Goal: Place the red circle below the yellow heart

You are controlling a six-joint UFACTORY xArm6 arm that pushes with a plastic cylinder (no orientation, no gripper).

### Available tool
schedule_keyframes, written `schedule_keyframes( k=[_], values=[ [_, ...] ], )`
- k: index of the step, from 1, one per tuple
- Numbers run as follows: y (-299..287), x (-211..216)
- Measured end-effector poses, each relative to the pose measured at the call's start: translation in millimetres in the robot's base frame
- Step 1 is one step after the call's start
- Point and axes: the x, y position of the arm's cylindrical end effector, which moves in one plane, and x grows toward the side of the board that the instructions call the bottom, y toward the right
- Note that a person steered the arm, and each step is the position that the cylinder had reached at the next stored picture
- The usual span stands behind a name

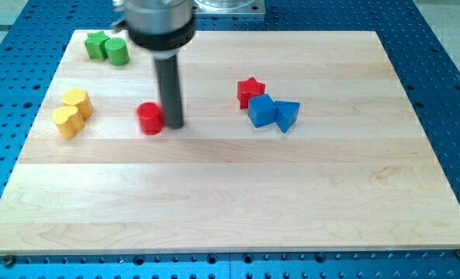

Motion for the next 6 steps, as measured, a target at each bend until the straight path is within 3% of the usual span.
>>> schedule_keyframes(
  k=[1,3,4,5,6],
  values=[
    [-21,12],
    [-10,-42],
    [-29,-29],
    [-59,22],
    [-47,-19]
  ],
)
